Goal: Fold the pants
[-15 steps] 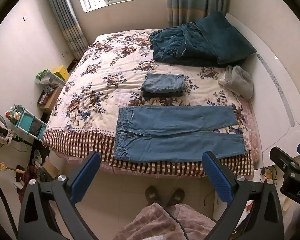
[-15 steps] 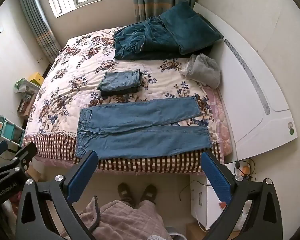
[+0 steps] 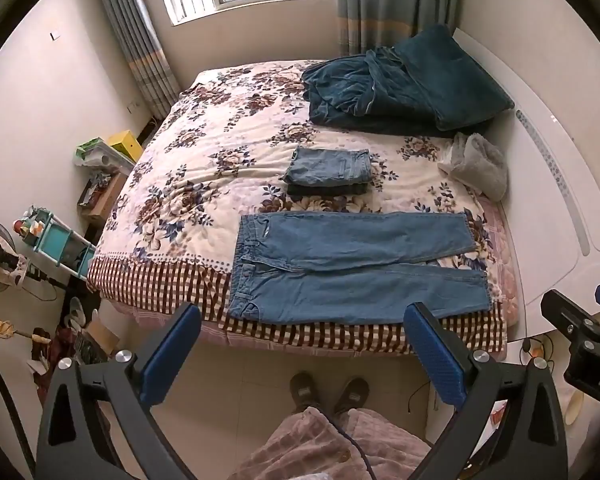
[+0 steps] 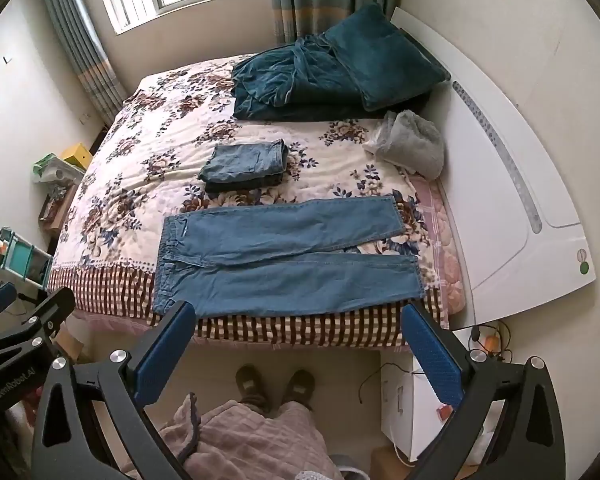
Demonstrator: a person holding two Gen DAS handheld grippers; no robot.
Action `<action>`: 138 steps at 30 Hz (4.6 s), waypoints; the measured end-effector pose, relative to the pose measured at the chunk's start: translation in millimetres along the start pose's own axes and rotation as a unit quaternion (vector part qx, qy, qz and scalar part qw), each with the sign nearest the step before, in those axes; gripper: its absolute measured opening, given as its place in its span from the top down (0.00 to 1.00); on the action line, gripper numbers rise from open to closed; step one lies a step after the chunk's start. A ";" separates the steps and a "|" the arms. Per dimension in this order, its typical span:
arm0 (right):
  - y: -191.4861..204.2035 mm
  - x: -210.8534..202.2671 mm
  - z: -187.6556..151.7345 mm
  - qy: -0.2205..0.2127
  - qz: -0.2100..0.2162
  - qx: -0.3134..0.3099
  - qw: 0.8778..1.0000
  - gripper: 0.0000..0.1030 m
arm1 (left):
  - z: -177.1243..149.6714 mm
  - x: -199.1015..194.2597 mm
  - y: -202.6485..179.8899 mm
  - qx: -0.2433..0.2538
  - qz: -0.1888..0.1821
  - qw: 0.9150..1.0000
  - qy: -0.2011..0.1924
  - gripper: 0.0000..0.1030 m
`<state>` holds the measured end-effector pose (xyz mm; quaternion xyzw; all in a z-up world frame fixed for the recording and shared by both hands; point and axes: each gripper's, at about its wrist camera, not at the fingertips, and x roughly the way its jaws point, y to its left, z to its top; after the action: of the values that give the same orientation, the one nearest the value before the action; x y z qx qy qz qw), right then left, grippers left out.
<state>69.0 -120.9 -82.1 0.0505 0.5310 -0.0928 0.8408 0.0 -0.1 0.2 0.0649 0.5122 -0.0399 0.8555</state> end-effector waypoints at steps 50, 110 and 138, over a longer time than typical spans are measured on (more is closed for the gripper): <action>3.9 6.2 -3.7 0.007 0.006 -0.002 1.000 0.00 | -5.4 -15.4 12.0 -0.001 0.002 1.000 -0.005 0.00; -80.2 526.1 134.1 0.140 -0.110 -0.012 0.984 0.00 | 123.6 448.3 -50.4 0.022 0.089 0.986 0.140 0.00; -44.1 857.9 165.0 0.244 -0.044 -0.348 0.904 0.92 | 135.9 697.5 -122.3 0.265 -0.049 0.946 0.178 0.90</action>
<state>564.8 -282.2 -784.3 -0.2476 0.7197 0.0763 0.6442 431.3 -142.8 -559.7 0.2708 0.6296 -0.2036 0.6992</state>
